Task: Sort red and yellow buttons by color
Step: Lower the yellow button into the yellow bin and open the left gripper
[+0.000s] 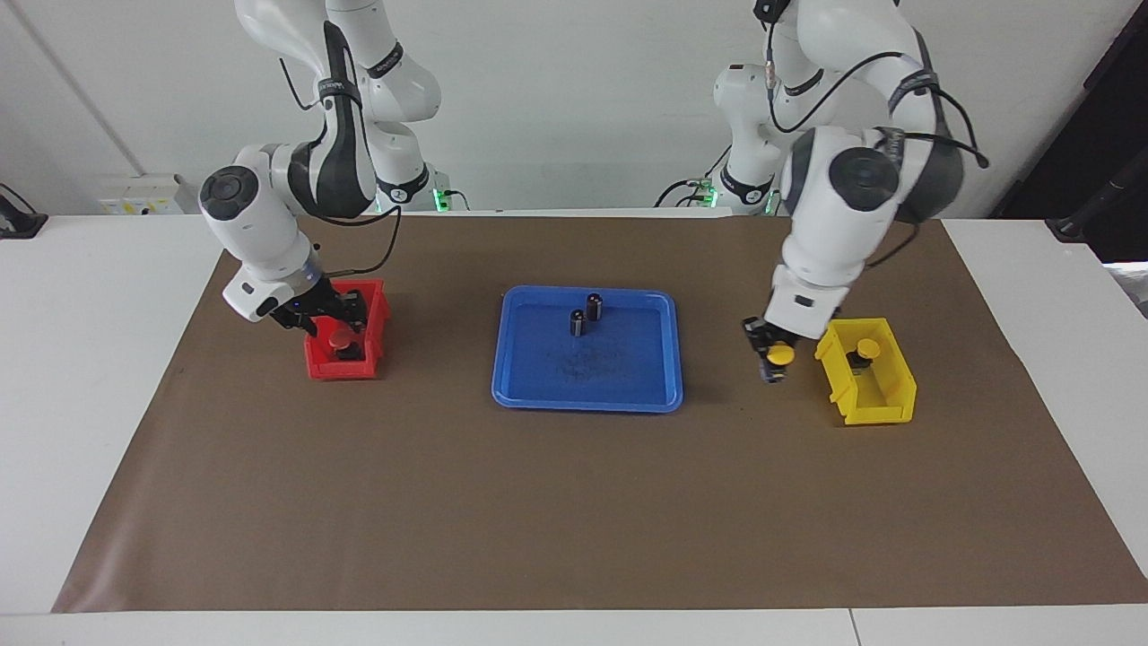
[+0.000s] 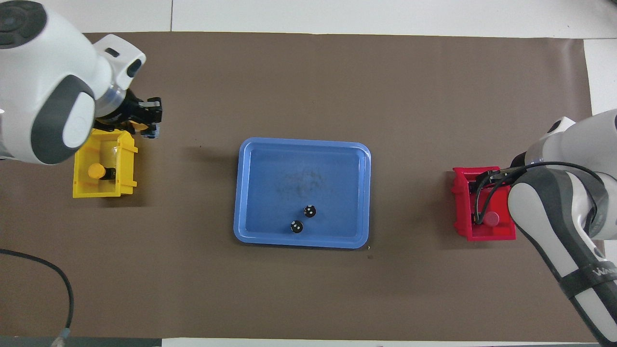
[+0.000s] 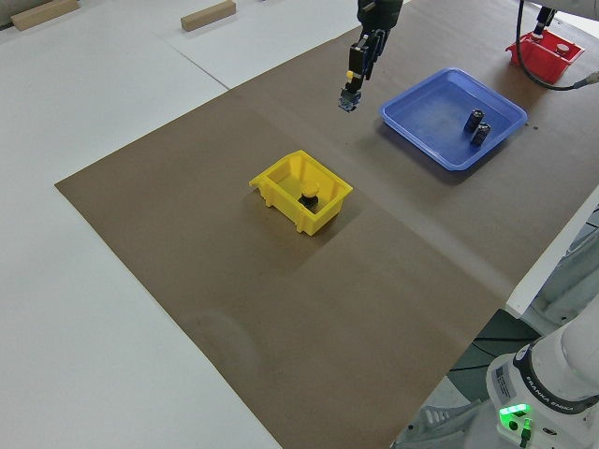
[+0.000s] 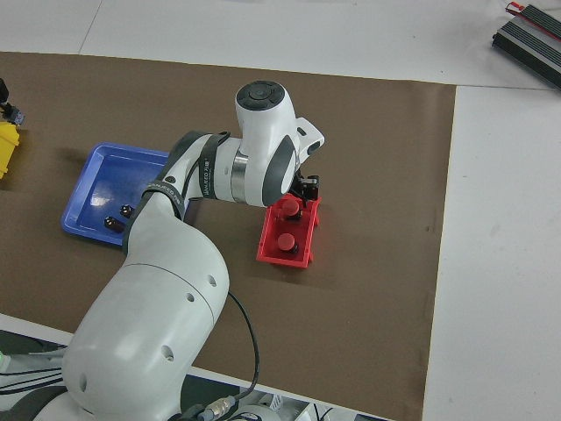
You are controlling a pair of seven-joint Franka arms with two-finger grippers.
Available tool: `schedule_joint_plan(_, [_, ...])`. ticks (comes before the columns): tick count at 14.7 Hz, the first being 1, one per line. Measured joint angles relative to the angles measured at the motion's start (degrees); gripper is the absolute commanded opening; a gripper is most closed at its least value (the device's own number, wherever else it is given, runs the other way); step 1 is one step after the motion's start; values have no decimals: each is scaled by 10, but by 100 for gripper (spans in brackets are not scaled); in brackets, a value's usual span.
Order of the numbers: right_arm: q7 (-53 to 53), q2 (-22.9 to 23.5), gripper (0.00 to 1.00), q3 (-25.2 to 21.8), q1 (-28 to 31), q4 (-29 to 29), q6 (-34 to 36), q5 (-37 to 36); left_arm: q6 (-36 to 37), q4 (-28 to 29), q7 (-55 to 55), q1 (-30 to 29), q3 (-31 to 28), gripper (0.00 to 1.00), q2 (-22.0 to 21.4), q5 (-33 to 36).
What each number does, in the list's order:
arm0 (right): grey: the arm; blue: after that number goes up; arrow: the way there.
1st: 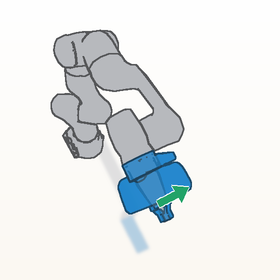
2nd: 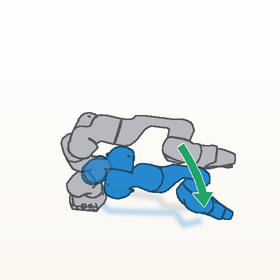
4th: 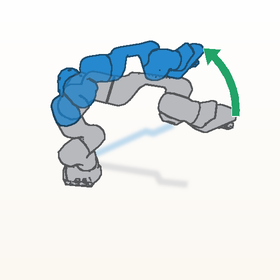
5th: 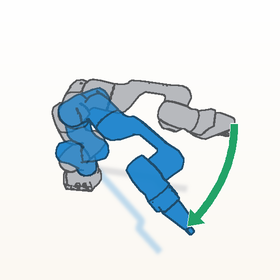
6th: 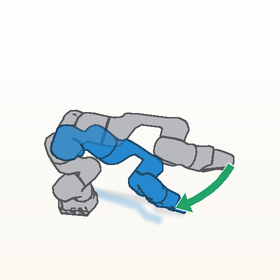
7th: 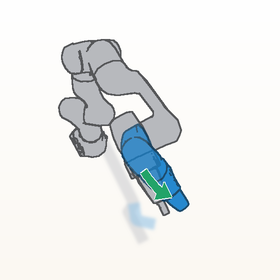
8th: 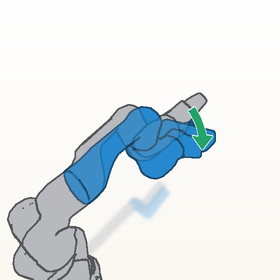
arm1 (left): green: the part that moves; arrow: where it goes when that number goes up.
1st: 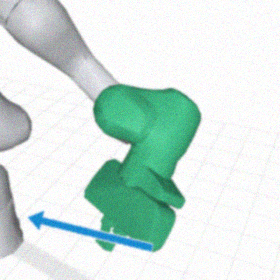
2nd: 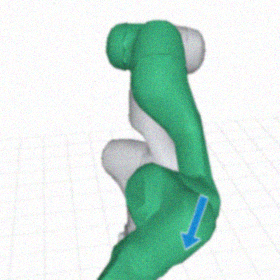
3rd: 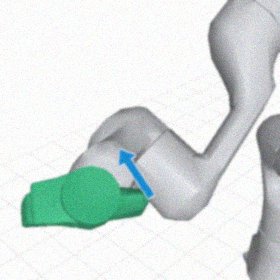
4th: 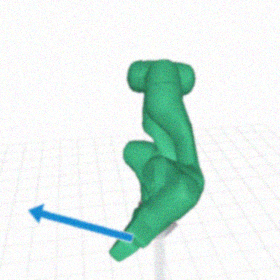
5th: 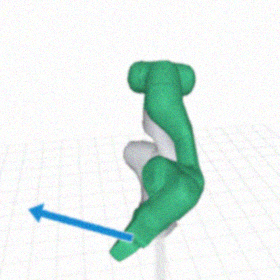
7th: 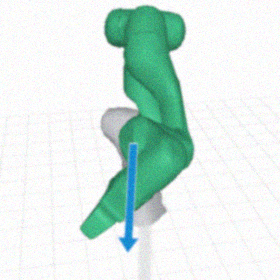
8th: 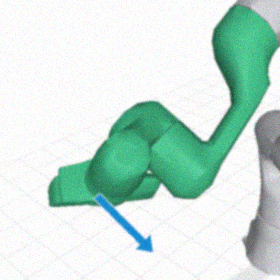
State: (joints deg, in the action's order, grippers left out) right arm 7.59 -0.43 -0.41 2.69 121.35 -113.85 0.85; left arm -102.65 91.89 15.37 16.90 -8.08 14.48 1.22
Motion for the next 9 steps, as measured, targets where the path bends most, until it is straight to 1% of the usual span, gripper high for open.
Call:
schedule_joint_plan(2, [0, -9, 100, -1, 0, -49, 53, 0, -8, 5, -79, -59, 0, 1, 1, 0])
schedule_joint_plan(3, [0, -17, 100, -1, 0, -73, 79, 0, -22, 14, -104, -77, 0, 1, 1, 0])
schedule_joint_plan(6, [0, -37, 100, -2, 2, -148, 164, 0, -69, 65, -136, -91, 0, 1, -5, 0])
schedule_joint_plan(9, [0, -41, 100, -2, 9, -241, 252, -1, -117, 124, -145, -92, 0, 1, -22, 0])
